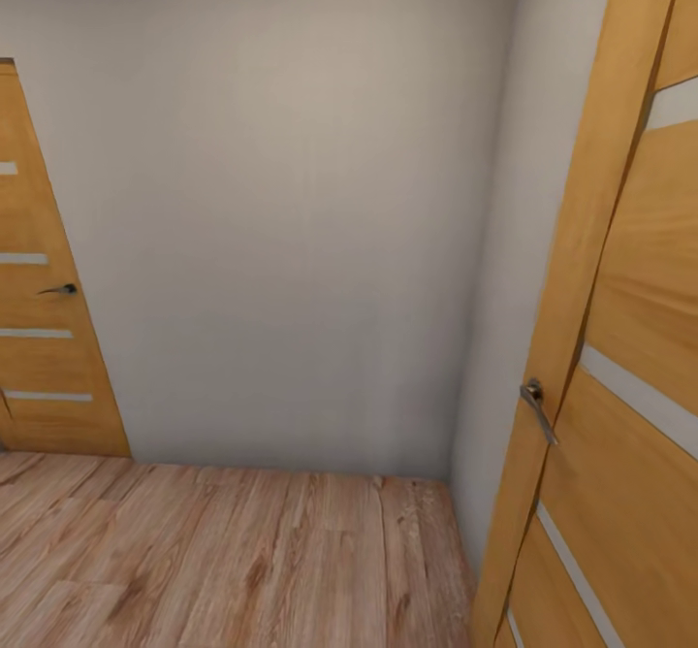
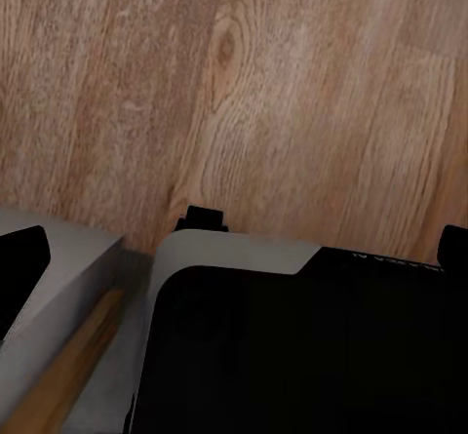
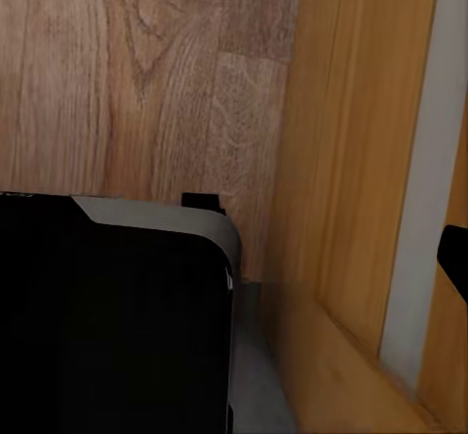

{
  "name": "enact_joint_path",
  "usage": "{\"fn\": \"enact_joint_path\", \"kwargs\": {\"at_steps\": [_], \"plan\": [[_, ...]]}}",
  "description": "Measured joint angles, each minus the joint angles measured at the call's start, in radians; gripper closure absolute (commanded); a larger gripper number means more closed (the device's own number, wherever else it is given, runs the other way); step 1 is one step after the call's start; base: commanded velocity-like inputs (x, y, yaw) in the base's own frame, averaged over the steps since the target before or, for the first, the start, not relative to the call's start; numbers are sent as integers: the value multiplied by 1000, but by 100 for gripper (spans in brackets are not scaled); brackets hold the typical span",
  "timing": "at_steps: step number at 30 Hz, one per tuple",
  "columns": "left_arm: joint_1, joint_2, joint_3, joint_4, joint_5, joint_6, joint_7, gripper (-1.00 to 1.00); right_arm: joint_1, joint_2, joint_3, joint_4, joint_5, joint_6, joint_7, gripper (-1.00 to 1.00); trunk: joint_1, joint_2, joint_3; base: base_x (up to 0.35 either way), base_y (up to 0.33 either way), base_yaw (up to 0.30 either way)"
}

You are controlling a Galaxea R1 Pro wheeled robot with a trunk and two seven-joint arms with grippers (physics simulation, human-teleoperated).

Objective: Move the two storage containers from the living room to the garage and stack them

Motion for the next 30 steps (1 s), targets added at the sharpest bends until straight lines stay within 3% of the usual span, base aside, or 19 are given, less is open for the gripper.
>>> {"fn": "enact_joint_path", "kwargs": {"at_steps": [30], "plan": [[0, 0, 0, 0, 0, 0, 0, -100, 0, -2, 1, 0, 1, 0, 3, -100, 0, 0, 0, 222, 0, 0]]}}
